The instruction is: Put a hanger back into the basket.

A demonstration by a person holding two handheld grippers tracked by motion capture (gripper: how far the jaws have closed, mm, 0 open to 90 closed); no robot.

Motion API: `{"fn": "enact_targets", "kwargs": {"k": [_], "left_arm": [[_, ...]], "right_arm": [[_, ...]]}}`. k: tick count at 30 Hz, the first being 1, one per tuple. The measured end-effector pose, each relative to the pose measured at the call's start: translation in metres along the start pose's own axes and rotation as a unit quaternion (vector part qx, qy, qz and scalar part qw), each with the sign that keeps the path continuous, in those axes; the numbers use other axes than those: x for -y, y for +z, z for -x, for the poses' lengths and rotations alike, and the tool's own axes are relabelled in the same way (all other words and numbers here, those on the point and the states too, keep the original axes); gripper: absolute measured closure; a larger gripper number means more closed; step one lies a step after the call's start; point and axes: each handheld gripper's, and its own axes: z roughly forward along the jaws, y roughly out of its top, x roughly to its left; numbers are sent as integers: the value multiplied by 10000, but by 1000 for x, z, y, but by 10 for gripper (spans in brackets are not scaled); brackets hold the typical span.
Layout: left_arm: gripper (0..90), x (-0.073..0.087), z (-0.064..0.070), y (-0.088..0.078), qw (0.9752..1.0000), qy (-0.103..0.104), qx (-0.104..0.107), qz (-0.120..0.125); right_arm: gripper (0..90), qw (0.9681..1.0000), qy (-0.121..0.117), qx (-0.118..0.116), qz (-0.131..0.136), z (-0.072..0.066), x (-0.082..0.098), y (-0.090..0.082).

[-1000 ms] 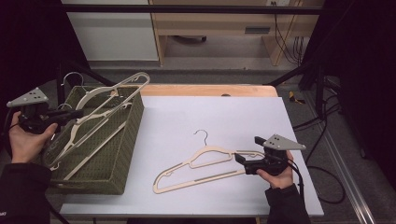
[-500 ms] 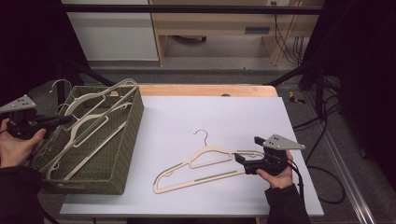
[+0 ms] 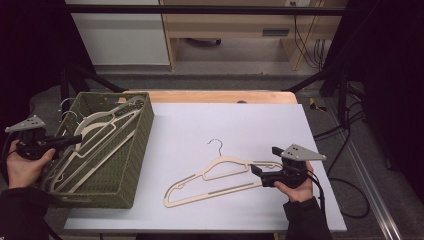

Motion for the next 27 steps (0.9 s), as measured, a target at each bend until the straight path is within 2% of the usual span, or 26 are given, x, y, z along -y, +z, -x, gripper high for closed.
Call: {"fn": "enact_targets", "kwargs": {"k": [5,6,7,9,12,14,16,17,19,21,22,23,25,26,27], "left_arm": [[857,8,-1,10,9999,-99,93,-85],[856,10,1,17,9997,-113,71,-221],[856,10,1,17,9997,-113,71,-221],[851,14,4,28,9991,-142,74,-388],[841,18,4,30,9991,-191,113,-356],[839,20,2,30,9988,-221,62,-436],[837,22,1,32,9981,-234,-67,-558],[835,22,1,32,9981,-234,-67,-558],[819,24,-1,33,9972,-280,-229,-660],[789,26,-2,36,9952,-430,-388,-793],[769,25,-4,36,9929,-472,-562,-937],[751,25,-4,36,9929,-472,-562,-937],[741,25,-6,37,9914,-492,-698,-996],[698,25,-6,37,9906,-540,-745,-1010],[674,25,-7,38,9889,-568,-914,-1023]], "right_arm": [[40,10000,-8,10,3,0,0,0],[40,10000,-3,4,12,0,0,0],[40,10000,-3,4,12,0,0,0],[41,10000,-41,-6,27,1,0,-2],[41,10000,-9,9,52,1,0,-1],[41,10000,-40,-11,31,1,0,-1],[41,10000,-17,-5,31,0,0,-1],[41,10000,-31,-6,36,0,0,0],[41,10000,-27,-7,43,0,0,0],[41,10000,-24,-4,34,0,0,0],[41,10000,-25,-6,37,0,0,0],[41,10000,-12,-8,27,-1,0,0],[42,10000,-12,-13,29,-1,0,0],[42,10000,-30,-18,28,-1,0,1],[42,10000,-38,-30,8,-1,0,1]]}}
